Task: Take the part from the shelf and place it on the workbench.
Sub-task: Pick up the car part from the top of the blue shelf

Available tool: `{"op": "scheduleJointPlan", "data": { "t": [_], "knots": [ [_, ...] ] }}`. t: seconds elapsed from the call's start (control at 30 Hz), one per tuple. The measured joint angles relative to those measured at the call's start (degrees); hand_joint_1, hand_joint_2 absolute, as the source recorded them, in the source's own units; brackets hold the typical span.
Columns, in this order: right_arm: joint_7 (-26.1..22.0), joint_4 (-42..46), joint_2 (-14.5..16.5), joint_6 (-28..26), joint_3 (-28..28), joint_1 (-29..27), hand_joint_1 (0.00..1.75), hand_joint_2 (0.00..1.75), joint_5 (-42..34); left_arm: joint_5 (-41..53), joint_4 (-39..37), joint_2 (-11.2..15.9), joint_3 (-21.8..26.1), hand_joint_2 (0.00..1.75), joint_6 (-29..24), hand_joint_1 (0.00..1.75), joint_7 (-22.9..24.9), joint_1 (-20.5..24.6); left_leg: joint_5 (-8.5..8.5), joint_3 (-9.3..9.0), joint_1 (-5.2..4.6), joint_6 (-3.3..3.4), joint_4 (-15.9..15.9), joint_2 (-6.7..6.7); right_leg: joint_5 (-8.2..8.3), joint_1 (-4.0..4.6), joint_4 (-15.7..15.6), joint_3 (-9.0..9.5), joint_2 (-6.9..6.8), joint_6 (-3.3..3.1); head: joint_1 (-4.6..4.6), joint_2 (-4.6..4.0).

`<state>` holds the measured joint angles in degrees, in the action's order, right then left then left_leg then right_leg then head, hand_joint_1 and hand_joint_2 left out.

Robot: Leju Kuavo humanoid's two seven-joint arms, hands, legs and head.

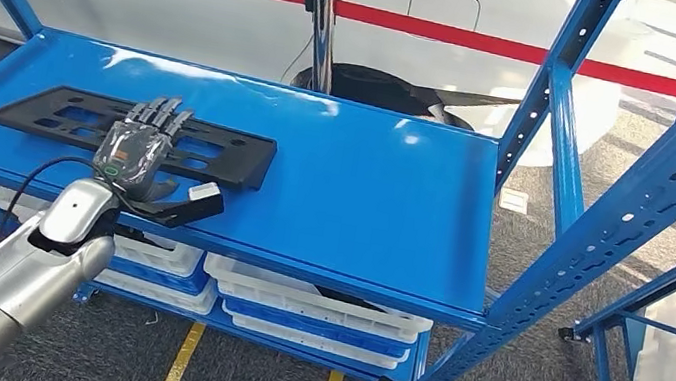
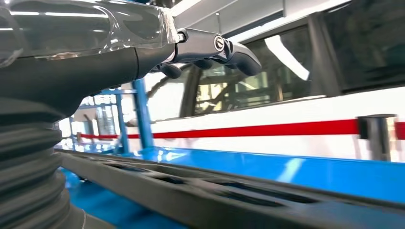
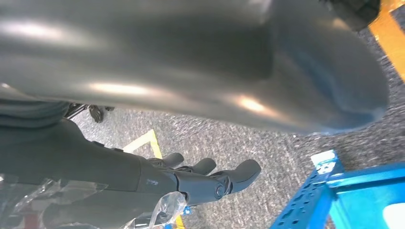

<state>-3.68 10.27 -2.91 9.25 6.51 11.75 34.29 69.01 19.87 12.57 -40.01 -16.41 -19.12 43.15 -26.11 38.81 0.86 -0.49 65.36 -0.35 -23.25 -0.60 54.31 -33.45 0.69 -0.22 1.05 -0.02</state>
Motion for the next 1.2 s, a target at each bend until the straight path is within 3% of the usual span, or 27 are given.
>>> {"op": "scheduleJointPlan", "data": {
  "t": [0.07, 0.1, 0.23, 0.3, 0.37, 0.4, 0.43, 0.47, 0.53, 0.6, 0.73, 0.8, 0.87, 0.9, 0.93, 0.97, 1.03, 1.1, 1.2],
  "knots": [
    [0.00, 0.00, 0.22, 0.00, 0.00, 0.12, 0.00, 0.00, 0.08, -0.08, 0.00, -0.76, -0.27, 1.75, 0.09, 0.00, -0.07, 0.30, 3.21, -4.02, -0.18, 0.50, -8.41, -0.01, -0.12, 0.18, 0.09, 0.01, 0.18, 0.29, -0.02, 0.00],
    [-0.01, 0.00, 0.27, 0.01, 0.00, 0.15, 0.00, 0.00, 0.16, -0.18, -0.01, -1.15, -0.34, 1.75, 0.27, 0.00, -0.18, 0.39, 3.83, -5.14, -0.32, 0.76, -10.74, -0.04, -0.15, 0.29, 0.12, -0.05, 0.24, 0.49, -0.04, 0.00],
    [0.02, 0.00, 0.31, 0.16, 0.01, 0.23, 0.00, 0.00, 0.52, -0.82, -0.15, -2.55, -0.58, 1.75, 1.58, 0.00, -0.60, 0.04, 4.09, -5.65, -0.29, 1.89, -11.87, -0.11, -0.78, 0.33, 0.78, -0.44, 0.18, 1.54, -0.13, 0.00],
    [0.02, 0.00, 0.31, 0.20, 0.02, 0.30, 0.00, 0.00, 0.64, -1.13, -0.26, -3.11, -0.57, 1.75, 2.28, 0.87, -0.79, -0.11, 4.27, -5.79, -0.04, 2.51, -12.07, -0.07, -3.73, 0.23, 5.67, -2.52, 0.04, 2.10, -0.24, 0.00],
    [0.01, 0.00, 0.33, 0.21, 0.05, 0.30, 0.00, 0.00, 0.86, -1.35, -0.42, -3.48, -0.58, 1.75, 3.46, 1.75, -0.95, -0.52, 4.25, -5.80, -0.05, 2.79, -12.06, -0.06, -7.50, 0.09, 14.19, -6.38, -0.04, 2.47, -0.35, 0.00],
    [0.01, 0.00, 0.33, 0.26, 0.07, 0.30, 0.00, 0.00, 0.96, -1.48, -0.52, -3.59, -0.59, 1.75, 4.19, 1.75, -1.03, -0.85, 4.24, -5.81, -0.05, 2.80, -12.05, -0.07, -8.38, 0.01, 17.29, -7.90, -0.07, 2.59, -0.36, 0.00],
    [0.01, 0.00, 0.31, 0.31, 0.07, 0.30, 0.00, 0.00, 1.02, -1.68, -0.64, -3.63, -0.59, 1.75, 4.87, 1.75, -1.06, -1.15, 4.22, -5.84, -0.03, 2.79, -12.04, -0.10, -8.15, -0.05, 18.27, -8.44, -0.11, 2.65, -0.36, 0.00],
    [0.00, 0.00, 0.25, 0.36, 0.07, 0.32, 0.00, 0.00, 1.03, -1.91, -0.78, -3.65, -0.58, 1.75, 5.47, 1.75, -1.08, -1.38, 4.19, -5.89, 0.01, 2.75, -12.01, -0.15, -6.77, -0.10, 16.58, -7.71, -0.15, 2.66, -0.36, 0.00],
    [-0.06, 0.00, 0.06, 0.40, 0.07, 0.39, 0.00, 0.00, 1.03, -2.34, -1.02, -3.65, -0.52, 1.75, 6.29, 1.75, -1.09, -1.56, 4.03, -6.05, 0.09, 2.49, -11.91, -0.30, -2.68, -0.21, 8.19, -3.70, -0.23, 2.58, -0.36, 0.00],
    [-0.17, 0.00, -0.06, 0.45, 0.07, 0.50, 0.00, 0.00, 1.02, -2.50, -1.22, -3.59, -0.38, 1.75, 6.63, 1.75, -1.08, -1.51, 3.84, -6.02, -0.08, 1.98, -11.74, -0.40, -0.56, -0.13, 1.71, -0.57, -0.21, 2.29, -0.36, 0.00],
    [-0.23, 0.00, -0.07, 0.55, 0.08, 0.60, 0.00, 0.00, 1.01, -2.50, -1.44, -3.36, -0.11, 1.75, 6.75, 1.75, -1.07, -1.41, 3.34, -5.70, -0.04, 0.88, -11.25, -0.44, -0.42, 0.01, 0.49, -0.01, -0.32, 1.12, -0.28, 0.00],
    [-0.26, 0.00, -0.10, 0.54, 0.08, 0.73, 0.00, 0.00, 1.01, -2.48, -1.50, -3.26, -0.08, 1.75, 6.81, 1.75, -1.07, -1.22, 0.67, -3.69, 0.07, 0.38, -6.72, -0.31, -0.25, -0.20, 0.31, 0.11, -0.45, 0.45, -0.20, 0.00],
    [-0.27, 0.00, -0.21, 0.51, 0.05, 0.82, 0.00, 0.00, 1.00, -2.44, -1.54, -3.22, -0.08, 1.75, 6.86, 1.75, -1.08, -1.17, -3.12, 0.17, 0.08, 0.03, 1.90, -0.22, -0.25, -0.16, 0.31, 0.12, -0.46, 0.14, -0.11, 0.00],
    [-0.27, 0.00, -0.26, 0.51, 0.05, 0.82, 0.00, 0.00, 0.98, -2.42, -1.56, -3.18, -0.08, 1.75, 6.86, 1.75, -1.09, -1.18, -4.20, 1.78, 0.09, -0.06, 5.35, -0.21, -0.26, -0.13, 0.32, 0.14, -0.45, 0.12, -0.10, 0.00],
    [-0.28, 0.00, -0.30, 0.50, 0.04, 0.81, 0.00, 0.00, 0.93, -2.39, -1.57, -3.15, -0.08, 1.75, 6.86, 1.75, -1.10, -1.18, -4.21, 2.44, 0.09, -0.05, 6.70, -0.20, -0.26, -0.12, 0.32, 0.19, -0.42, 0.11, -0.09, 0.00],
    [-0.31, 0.00, -0.32, 0.49, 0.04, 0.80, 0.00, 0.00, 0.86, -2.37, -1.57, -3.12, -0.08, 1.75, 6.86, 1.75, -1.13, -1.12, -3.13, 1.87, 0.09, 0.04, 5.46, -0.19, -0.27, -0.11, 0.32, 0.27, -0.37, 0.12, -0.09, 0.00],
    [-0.42, 0.00, -0.33, 0.42, 0.04, 0.86, 0.00, 0.00, 0.70, -2.35, -1.57, -3.10, -0.10, 1.75, 6.86, 1.75, -1.28, -0.86, 0.70, -2.10, 0.05, 0.52, -2.61, -0.14, -0.31, -0.09, 0.32, 0.47, -0.23, 0.20, -0.09, 0.00],
    [-0.54, 0.00, -0.34, 0.36, 0.04, 0.97, 0.00, 0.00, 0.62, -2.34, -1.57, -3.08, -0.14, 1.75, 6.86, 1.75, -1.45, -0.57, 3.00, -5.62, -0.25, 1.04, -9.82, -0.06, -0.40, 0.16, 0.42, 0.46, -0.07, 0.55, -0.11, 0.00],
    [-0.68, 0.00, -0.49, 0.31, 0.04, 1.01, 0.00, 0.00, 0.55, -2.19, -1.57, -3.03, -0.14, 1.75, 6.63, 1.75, -1.63, -0.49, 3.44, -6.47, -0.48, 1.66, -11.70, -0.05, -0.30, 0.27, 0.23, 0.36, 0.01, 1.42, -0.14, 0.00]
  ]
}}
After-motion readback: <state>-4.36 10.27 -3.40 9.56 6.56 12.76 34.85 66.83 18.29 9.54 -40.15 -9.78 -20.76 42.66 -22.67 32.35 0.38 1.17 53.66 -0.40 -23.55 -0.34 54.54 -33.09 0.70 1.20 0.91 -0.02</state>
